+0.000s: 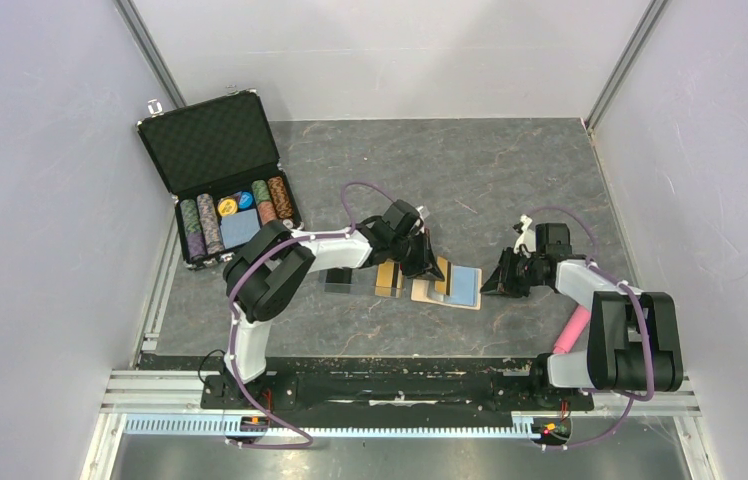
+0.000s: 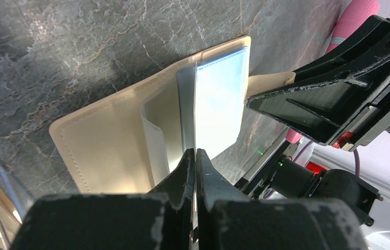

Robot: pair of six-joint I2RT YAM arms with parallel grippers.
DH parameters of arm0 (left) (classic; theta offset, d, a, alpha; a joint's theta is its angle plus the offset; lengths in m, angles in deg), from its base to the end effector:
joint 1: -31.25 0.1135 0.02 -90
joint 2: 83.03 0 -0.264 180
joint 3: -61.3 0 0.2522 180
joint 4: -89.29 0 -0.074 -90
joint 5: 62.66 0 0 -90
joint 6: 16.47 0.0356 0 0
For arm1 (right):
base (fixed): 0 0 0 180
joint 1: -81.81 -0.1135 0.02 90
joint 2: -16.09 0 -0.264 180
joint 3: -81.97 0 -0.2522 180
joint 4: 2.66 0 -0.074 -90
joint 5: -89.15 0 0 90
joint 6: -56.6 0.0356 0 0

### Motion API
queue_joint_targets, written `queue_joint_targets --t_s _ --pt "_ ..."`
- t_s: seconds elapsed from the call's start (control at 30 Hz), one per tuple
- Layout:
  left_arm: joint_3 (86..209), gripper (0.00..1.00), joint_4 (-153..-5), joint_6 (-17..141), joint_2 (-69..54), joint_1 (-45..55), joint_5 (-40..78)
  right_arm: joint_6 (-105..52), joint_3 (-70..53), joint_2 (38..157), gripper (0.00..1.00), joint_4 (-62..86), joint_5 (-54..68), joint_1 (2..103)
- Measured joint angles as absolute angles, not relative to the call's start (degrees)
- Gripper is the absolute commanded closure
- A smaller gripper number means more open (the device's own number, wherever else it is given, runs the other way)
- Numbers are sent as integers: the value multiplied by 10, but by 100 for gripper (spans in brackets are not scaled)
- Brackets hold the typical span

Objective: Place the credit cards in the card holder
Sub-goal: Insert the credit card into the card holder.

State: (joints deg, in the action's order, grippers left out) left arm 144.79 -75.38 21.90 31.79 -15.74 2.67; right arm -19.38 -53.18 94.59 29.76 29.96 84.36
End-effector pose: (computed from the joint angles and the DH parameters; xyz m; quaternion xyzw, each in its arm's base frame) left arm 0.2751 -0.3167 0.1446 0.0421 0.9103 -0.4030 0.0847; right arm 0.2203 0.0084 0.1369 0.0814 0.9412 0.2785 0.1729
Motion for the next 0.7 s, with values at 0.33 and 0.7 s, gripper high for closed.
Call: queue_joint_targets --t_s 0.33,0.7 --pt "1420 98 -801 201 318 -158 15 -162 -558 945 97 249 323 851" --pt "1391 98 -848 177 315 -160 12 -143 -575 939 100 218 332 853"
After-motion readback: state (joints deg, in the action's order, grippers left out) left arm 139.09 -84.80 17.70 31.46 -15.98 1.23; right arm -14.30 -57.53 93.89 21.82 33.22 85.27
